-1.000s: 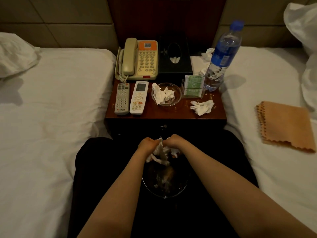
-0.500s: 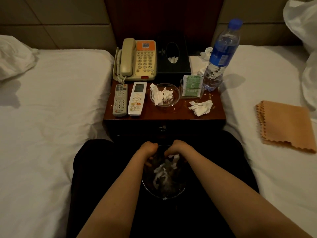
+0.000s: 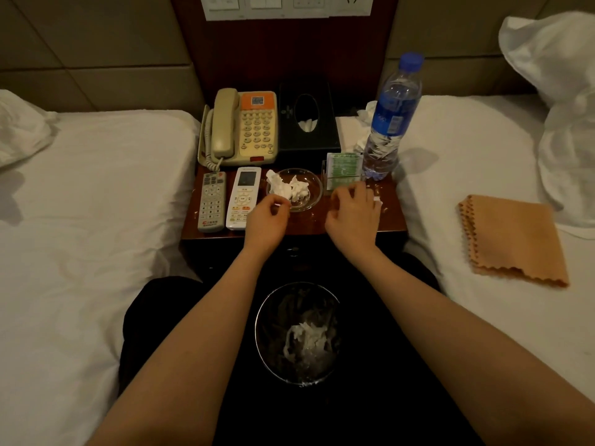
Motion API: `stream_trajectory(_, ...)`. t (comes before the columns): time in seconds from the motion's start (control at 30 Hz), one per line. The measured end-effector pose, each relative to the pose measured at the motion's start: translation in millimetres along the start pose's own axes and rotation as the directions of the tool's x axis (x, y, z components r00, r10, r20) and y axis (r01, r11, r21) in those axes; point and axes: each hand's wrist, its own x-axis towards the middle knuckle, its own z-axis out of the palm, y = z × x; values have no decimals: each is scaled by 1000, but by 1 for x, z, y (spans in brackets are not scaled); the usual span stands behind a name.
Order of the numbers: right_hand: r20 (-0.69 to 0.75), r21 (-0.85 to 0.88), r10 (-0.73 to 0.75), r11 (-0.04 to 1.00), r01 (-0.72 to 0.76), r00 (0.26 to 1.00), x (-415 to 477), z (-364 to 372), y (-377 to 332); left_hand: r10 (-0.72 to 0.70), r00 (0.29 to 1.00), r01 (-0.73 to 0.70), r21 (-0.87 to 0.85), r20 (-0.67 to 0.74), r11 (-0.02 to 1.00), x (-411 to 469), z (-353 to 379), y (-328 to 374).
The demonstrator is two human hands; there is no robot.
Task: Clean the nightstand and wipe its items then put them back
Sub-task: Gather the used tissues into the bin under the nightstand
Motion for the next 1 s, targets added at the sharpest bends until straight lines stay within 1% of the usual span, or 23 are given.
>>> stream_trajectory(0.07, 92, -176, 39, 984, -22, 995, 11, 0, 5, 19, 999, -15, 77, -50, 997, 7, -2, 5)
stream_trajectory(0.1, 137, -212, 73, 976, -43, 988, 16, 1, 6, 21, 998, -15, 102, -56, 995, 11, -3, 6)
stream_trajectory(0.2, 272, -222, 194, 966, -134, 943, 21, 5, 12, -10, 999, 18, 138, -52, 990, 21, -6, 7)
stream_trajectory(0.27, 318, -195, 215, 968, -159, 923, 22, 6, 15, -51, 997, 61, 160, -65, 985, 25, -10, 6)
stream_trajectory(0.33, 303, -139, 147, 984, -109, 942, 25, 6, 16, -62, 994, 77, 197, -85, 977, 29, -13, 5)
stream_trajectory(0.4, 234, -60, 53, 997, -40, 971, 30, 2, 13, -20, 996, 42, 246, -92, 968, 35, -16, 6)
stream_trajectory(0.43, 190, -18, 32, 999, -29, 981, 33, -2, 9, 8, 997, 14, 273, -78, 962, 38, -17, 6)
stream_trajectory(0.5, 117, 44, 25, 999, -31, 993, 41, -11, -2, 57, 998, -50, 330, -12, 943, 46, -18, 7)
stream_trajectory(0.57, 86, 99, 12, 995, -21, 996, 52, -16, -13, 98, 993, -116, 407, 66, 906, 53, -19, 7)
stream_trajectory(0.6, 107, 123, -7, 992, -7, 994, 58, -16, -19, 108, 990, -139, 445, 95, 885, 57, -19, 6)
stream_trajectory(0.67, 223, 119, -72, 992, 46, 972, 69, -12, -30, 94, 984, -158, 508, 148, 847, 64, -20, 2)
stream_trajectory(0.73, 386, 22, -129, 991, 131, 913, 77, -5, -39, 40, 975, -161, 575, 216, 802, 69, -20, -2)
stream_trajectory(0.8, 482, -86, -144, 974, 211, 864, 80, 3, -44, -9, 972, -144, 622, 235, 770, 71, -21, -4)
stream_trajectory(0.9, 529, -162, -131, 954, 252, 838, 81, 13, -46, -26, 983, -93, 617, 181, 782, 71, -20, -5)
stream_trajectory(1.0, 507, -168, -131, 955, 246, 852, 78, 16, -44, 13, 990, -100, 641, 139, 761, 69, -18, -3)
